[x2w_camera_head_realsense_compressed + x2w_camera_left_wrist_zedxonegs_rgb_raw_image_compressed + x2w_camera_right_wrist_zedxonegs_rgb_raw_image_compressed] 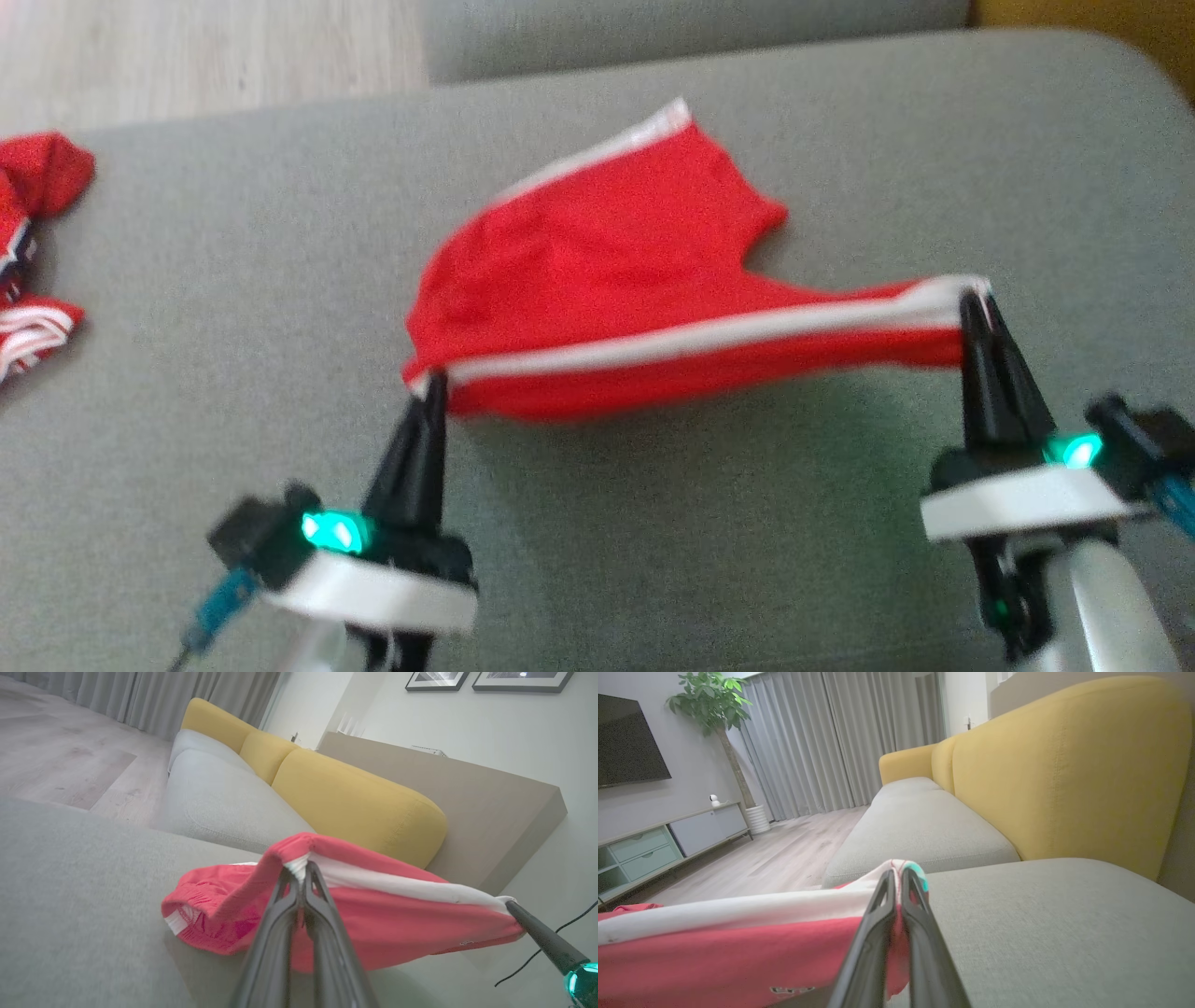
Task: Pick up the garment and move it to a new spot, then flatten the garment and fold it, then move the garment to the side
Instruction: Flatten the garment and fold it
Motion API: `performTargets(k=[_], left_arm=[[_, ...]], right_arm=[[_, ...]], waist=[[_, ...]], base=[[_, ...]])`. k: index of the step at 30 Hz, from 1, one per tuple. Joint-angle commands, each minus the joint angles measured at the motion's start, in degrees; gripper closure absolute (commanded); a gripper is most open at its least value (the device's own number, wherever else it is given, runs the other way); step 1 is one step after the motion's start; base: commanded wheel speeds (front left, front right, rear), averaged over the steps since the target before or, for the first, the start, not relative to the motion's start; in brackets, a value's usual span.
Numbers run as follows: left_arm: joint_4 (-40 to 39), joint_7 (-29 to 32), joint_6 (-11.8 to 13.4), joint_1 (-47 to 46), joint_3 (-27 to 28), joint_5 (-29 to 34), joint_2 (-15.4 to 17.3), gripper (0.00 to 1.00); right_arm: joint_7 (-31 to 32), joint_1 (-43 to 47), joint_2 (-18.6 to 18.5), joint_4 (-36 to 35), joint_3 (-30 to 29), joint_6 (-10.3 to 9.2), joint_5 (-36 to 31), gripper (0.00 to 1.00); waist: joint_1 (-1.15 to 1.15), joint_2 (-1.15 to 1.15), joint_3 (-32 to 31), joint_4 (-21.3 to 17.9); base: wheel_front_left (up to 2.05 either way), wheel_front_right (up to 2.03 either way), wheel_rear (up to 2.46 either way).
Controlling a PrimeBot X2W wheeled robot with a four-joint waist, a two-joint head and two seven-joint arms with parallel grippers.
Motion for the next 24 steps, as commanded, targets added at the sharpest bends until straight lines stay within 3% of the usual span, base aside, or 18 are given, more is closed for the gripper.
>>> performTargets(k=[1,8,13,19,24], left_arm=[[-2.3,-0.5,0.7,-0.5,2.1,0.7,0.8,1.0],[-8.0,0.5,2.4,8.2,-0.1,0.9,1.7,1.0],[-9.4,1.7,3.3,11.0,-1.3,0.0,0.9,1.0],[-8.1,3.1,3.2,9.3,-2.8,-0.5,-0.4,1.0],[-3.1,4.8,4.0,3.0,-1.6,-3.0,-3.3,1.0]], right_arm=[[0.5,0.2,-0.2,-3.2,0.3,0.22,0.2,1.0],[5.4,10.9,-0.2,-14.2,-2.8,0.22,-0.1,1.0],[7.0,13.0,-0.2,-16.1,-4.2,0.22,-0.1,1.0],[7.2,7.7,-0.2,-12.0,-4.9,0.22,-1.8,1.0],[8.0,-3.4,-0.2,-4.1,-4.3,0.22,-4.7,1.0]], waist=[[0.03,-0.01,-3.3,-0.5],[0.03,-0.01,-6.0,-0.5],[0.03,-0.01,-5.4,0.9],[0.03,-0.01,-2.0,3.6],[0.03,-0.01,3.2,7.1]], base=[[0.0,0.0,0.0],[0.0,0.0,0.0],[0.0,0.0,0.0],[0.0,0.0,0.0],[0.0,0.0,0.0]])
